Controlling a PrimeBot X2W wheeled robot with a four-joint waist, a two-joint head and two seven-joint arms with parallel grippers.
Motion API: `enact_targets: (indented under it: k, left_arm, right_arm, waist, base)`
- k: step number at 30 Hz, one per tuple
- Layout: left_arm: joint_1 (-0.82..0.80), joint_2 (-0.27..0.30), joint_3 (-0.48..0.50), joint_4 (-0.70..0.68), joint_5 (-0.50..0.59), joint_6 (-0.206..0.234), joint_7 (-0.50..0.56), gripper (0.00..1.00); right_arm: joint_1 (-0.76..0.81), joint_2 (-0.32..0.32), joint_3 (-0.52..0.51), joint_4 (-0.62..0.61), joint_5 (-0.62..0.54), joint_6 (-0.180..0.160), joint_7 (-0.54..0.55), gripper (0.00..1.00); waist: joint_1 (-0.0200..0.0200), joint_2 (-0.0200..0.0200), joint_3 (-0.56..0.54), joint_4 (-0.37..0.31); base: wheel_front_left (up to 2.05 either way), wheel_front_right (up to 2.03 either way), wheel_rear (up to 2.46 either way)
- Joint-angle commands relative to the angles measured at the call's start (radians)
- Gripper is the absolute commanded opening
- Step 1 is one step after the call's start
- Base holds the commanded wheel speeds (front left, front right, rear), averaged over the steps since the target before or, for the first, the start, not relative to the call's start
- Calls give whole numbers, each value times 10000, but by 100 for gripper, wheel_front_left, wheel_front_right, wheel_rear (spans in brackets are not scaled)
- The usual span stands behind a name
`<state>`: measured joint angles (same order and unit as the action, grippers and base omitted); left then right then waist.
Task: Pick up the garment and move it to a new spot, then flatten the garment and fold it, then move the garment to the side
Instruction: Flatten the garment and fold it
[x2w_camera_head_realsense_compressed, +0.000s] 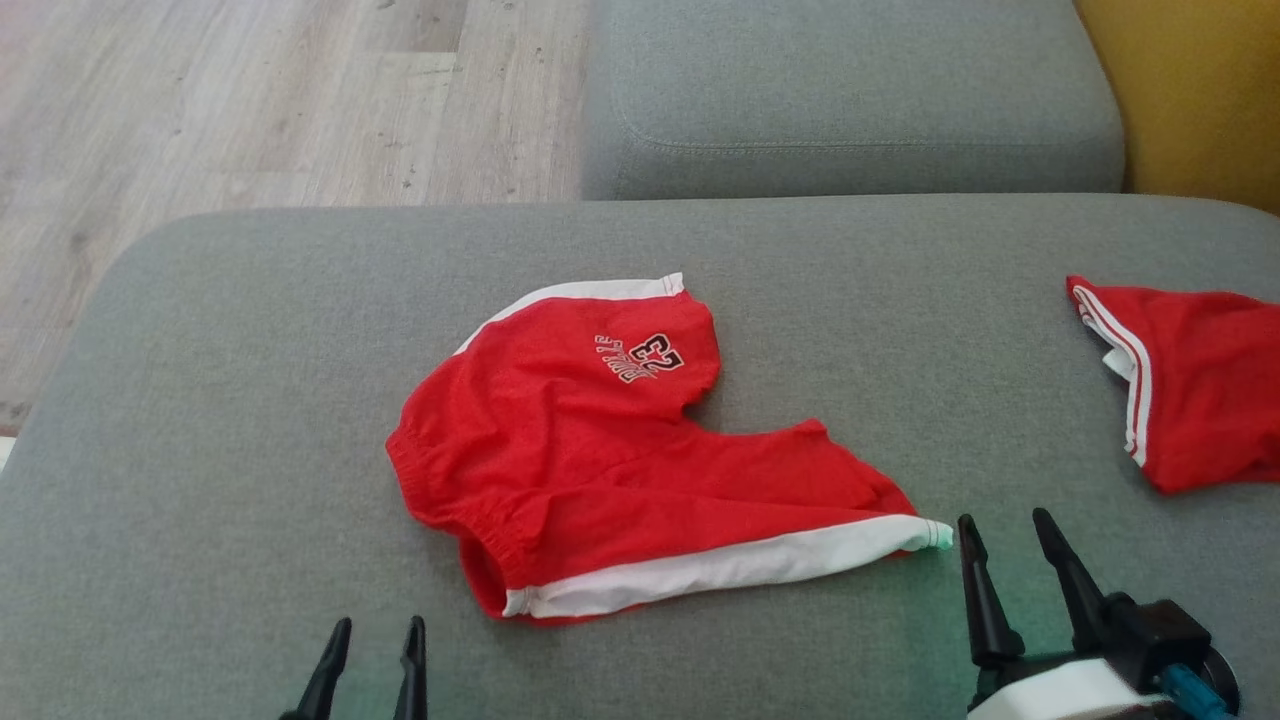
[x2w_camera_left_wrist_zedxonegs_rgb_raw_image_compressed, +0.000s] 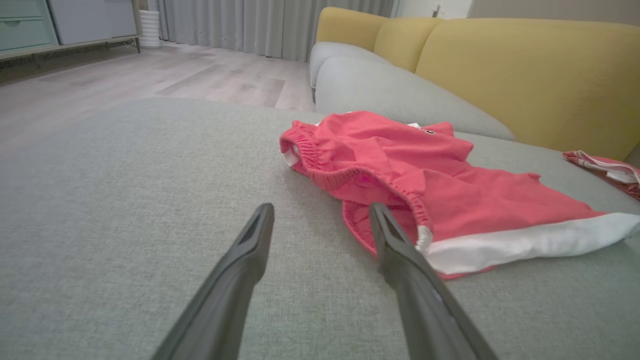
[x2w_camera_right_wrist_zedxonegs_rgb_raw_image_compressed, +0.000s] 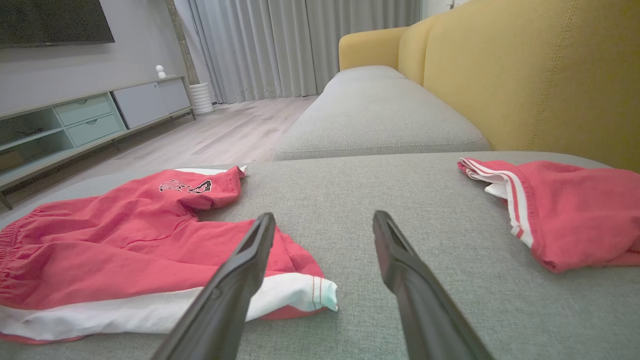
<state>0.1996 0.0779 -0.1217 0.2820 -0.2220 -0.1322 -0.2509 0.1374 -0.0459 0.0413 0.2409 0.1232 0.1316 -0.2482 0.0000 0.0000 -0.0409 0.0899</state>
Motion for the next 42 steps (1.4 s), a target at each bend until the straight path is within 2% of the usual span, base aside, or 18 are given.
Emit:
enact_targets:
  k: [1,4,7,10,20,30,42]
  left_arm:
    - [-459,83,242,-257,-68,17,-109,100]
    - [-463,172,109,-362,-107,17,-109,100]
    - [-478,401,-411,-556,-232,16,-109,100]
    - [-585,654,-1148,-493,-590,16,199,100]
    - [-1393,1275,-2773,53,-1954,16,1072,100]
    - [-2516,1429,-3506,801,-2281,16,873,100]
    - [-3080,1439,-3966,1535,-2533,16,590,100]
  right_arm:
    - [-390,-46,264,-271,33,-9,-135,100]
    - [-465,-45,242,-404,61,-9,-135,100]
    - [-639,-246,202,-676,41,-9,-135,100]
    - [-763,-590,313,-418,59,-9,-94,100]
    - [-1908,-1304,1569,1350,322,-9,2206,100]
    - [-2472,-1310,1700,1828,505,-9,2130,100]
    - [-2878,-1329,2609,2138,1005,-9,2067,100]
  waist:
    - [0,0,1,-4]
    - [0,0,-2,-40]
    - [0,0,-15,-78]
    - [0,0,0,-116]
    - [0,0,525,-266]
    - [0,0,1100,-286]
    - [0,0,1330,-340]
  base:
    - [0,0,0]
    - [0,0,0]
    - [0,0,0]
    - [0,0,0]
    - [0,0,0]
    - [0,0,0]
    - [0,0,0]
